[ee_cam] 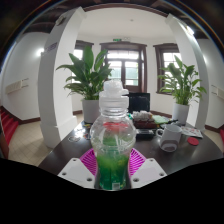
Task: Pour water
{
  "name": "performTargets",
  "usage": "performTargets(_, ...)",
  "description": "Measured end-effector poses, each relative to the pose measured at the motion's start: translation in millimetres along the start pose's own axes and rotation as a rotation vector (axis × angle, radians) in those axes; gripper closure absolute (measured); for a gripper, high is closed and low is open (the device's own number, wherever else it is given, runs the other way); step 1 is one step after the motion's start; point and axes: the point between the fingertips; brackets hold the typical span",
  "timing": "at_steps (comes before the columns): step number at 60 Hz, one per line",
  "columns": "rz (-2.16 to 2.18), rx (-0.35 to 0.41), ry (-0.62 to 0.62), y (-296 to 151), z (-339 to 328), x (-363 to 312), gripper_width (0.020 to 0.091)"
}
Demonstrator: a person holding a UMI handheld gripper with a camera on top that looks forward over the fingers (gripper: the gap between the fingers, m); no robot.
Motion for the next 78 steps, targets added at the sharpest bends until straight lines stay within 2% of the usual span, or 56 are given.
performTargets(10, 0.036, 0.043, -0.004, -3, 1, 1, 0.0751)
performTargets(16, 0.137, 0.035, -0.020, -6, 7, 7, 0.0747)
performTargets(22, 0.352, 0.033, -0.058, -20, 23, 9, 0.0749)
performTargets(38, 1.122, 0.136, -0.186, -84, 72, 52, 0.0751)
performTargets(56, 1.794, 0.231, -0.299, -131, 118, 111, 0.0750)
performTargets(67, 2.108, 0.264, -0.390, -147, 127, 131, 0.0754)
performTargets(72, 2.187, 0.289, -0.392, -148, 131, 142, 0.0750)
performTargets(78, 2.154, 0.261, -0.382, -145, 134, 142, 0.0749)
Point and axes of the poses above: the point between the fingertips, and its own axes, seen from behind it with the camera up: x to the right, y down, z forward, the way the camera looks, and after that the axes turned 3 degrees about z, right-handed
